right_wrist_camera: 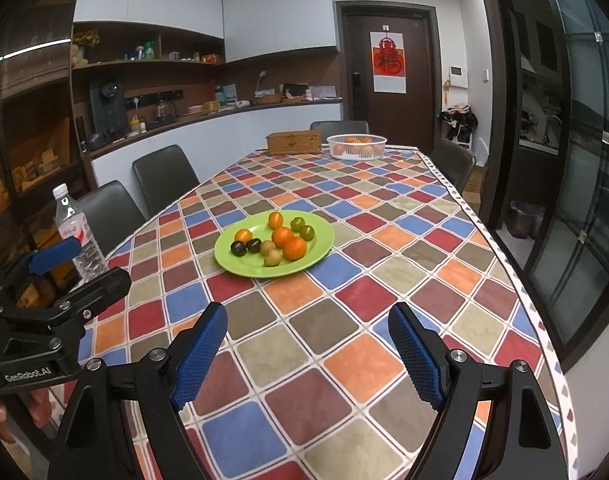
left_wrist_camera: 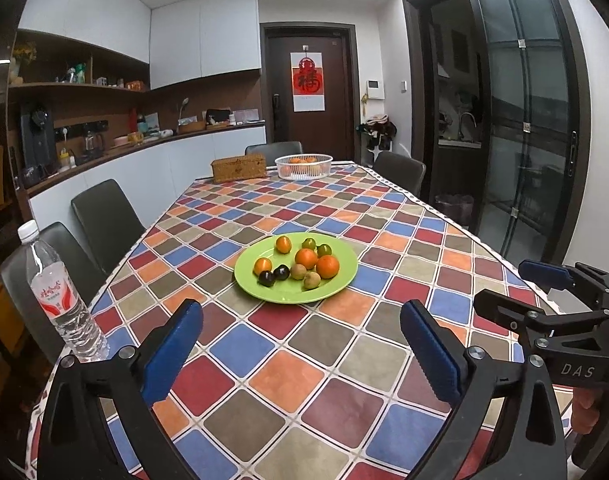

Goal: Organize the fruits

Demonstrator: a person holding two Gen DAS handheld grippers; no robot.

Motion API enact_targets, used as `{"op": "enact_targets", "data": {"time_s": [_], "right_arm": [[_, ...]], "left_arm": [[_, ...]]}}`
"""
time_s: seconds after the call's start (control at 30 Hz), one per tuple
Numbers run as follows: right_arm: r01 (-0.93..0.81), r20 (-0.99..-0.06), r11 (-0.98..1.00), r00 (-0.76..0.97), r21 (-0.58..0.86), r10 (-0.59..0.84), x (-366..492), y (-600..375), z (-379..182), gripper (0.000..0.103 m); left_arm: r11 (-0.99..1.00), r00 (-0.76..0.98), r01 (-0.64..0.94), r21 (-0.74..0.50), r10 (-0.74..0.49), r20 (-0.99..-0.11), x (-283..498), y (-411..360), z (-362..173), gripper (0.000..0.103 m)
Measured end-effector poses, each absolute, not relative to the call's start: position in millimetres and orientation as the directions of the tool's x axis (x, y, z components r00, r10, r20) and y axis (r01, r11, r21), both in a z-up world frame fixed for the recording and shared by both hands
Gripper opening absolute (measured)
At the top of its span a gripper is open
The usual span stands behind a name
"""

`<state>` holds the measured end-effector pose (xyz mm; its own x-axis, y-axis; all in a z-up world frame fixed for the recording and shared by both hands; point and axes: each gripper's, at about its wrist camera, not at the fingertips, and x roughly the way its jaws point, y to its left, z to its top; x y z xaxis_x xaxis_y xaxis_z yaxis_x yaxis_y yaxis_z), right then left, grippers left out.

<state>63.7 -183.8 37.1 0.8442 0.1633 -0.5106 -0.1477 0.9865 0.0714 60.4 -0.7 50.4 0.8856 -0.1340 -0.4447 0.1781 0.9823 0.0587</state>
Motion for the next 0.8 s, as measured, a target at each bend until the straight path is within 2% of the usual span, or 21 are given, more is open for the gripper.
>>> {"op": "enact_targets", "data": {"time_s": [0.1,0.8], "right_arm": [[-0.14,-0.509,0.988,0.847,0.067,0.155,60,-183,35,0.087],[-0.138,-0.495,0.988,0.855,0.066,0.153,45,-184,31,0.087]], "left_arm": [[0.983,0.887,0.175,0.06,-0.132,-0.442,56,-1,49,0.102],[0.987,0.889,0.153,0.056,-0.113,-0.444,41,0,48,0.103]]}}
